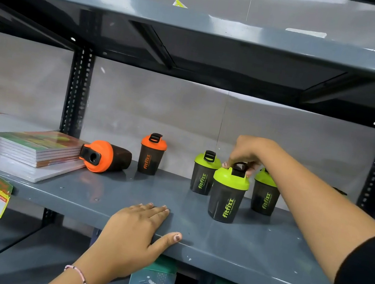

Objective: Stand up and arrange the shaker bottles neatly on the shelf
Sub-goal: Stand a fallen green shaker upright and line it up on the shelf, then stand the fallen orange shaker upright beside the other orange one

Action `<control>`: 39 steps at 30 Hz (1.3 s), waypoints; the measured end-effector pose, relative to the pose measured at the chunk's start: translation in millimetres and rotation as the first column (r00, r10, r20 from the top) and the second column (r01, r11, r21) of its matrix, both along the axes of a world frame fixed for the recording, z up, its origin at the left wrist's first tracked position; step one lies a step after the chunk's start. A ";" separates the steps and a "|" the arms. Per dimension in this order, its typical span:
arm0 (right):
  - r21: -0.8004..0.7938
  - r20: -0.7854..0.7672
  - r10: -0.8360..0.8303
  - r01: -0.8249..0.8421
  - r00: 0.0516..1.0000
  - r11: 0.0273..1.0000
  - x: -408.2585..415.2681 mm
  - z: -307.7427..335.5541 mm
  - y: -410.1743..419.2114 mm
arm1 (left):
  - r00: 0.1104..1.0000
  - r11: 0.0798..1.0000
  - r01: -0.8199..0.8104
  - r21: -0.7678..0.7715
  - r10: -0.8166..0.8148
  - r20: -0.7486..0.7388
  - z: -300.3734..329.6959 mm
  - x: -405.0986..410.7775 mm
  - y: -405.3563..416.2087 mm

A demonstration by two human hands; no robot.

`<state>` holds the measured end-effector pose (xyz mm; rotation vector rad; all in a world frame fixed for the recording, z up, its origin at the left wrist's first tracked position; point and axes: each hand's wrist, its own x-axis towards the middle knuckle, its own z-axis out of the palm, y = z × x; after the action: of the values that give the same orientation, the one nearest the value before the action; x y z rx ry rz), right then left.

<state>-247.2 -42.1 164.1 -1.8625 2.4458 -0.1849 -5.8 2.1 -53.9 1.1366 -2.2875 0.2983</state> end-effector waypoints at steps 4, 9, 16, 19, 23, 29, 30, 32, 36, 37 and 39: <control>0.134 -0.096 -0.154 0.166 0.983 0.977 1.7 1.7 -10.2 | 0.999 1.000 0.017 -0.004 -0.017 -0.030 1.0 -2.0 0.3; 0.149 -0.046 -0.180 0.185 0.983 0.971 -2.0 5.3 -14.3 | 0.996 0.996 0.080 0.027 -0.080 -0.032 4.1 9.0 0.9; 0.225 -0.102 -0.248 0.265 0.963 0.937 -22.4 10.5 10.9 | 0.992 0.993 0.108 0.047 -0.105 -0.076 0.9 39.9 -5.2; 0.075 -0.291 -0.196 0.226 0.937 0.971 -20.7 23.3 33.7 | 0.984 0.984 0.157 0.080 -0.149 -0.092 -4.5 34.7 -6.5; -0.168 -0.370 0.154 -0.229 0.916 0.959 18.1 26.7 17.4 | 0.974 0.974 0.217 0.064 -0.213 -0.075 -1.0 32.8 -8.1; -0.100 -0.108 0.617 -0.626 0.780 0.774 102.5 -24.4 -80.4 | 0.976 0.977 0.211 0.041 -0.208 -0.058 6.2 48.6 -20.2; -0.097 -0.118 0.644 -0.654 0.756 0.750 113.3 -35.0 -95.4 | 0.975 0.976 0.214 0.042 -0.211 -0.068 5.7 48.3 -21.1; -0.063 -0.143 0.695 -0.708 0.704 0.704 136.1 -51.6 -118.8 | 0.974 0.976 0.213 0.043 -0.208 -0.093 3.2 48.2 -21.8; 0.048 -0.195 0.764 -0.772 0.615 0.634 169.9 -76.9 -138.9 | 0.975 0.980 0.192 0.046 -0.185 -0.119 -1.8 50.7 -22.2; 0.063 -0.204 0.783 -0.791 0.587 0.609 182.3 -82.8 -141.5 | 0.977 0.983 0.176 0.050 -0.168 -0.130 -2.9 56.0 -20.7; 0.035 -0.223 0.816 -0.832 0.533 0.553 200.4 -91.0 -142.4 | 0.977 0.987 0.153 0.046 -0.144 -0.156 -4.4 63.8 -18.9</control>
<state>-46.8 -184.5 73.1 -2.9595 1.3342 -0.0099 58.0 -16.8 -58.3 0.9749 -2.2425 0.0847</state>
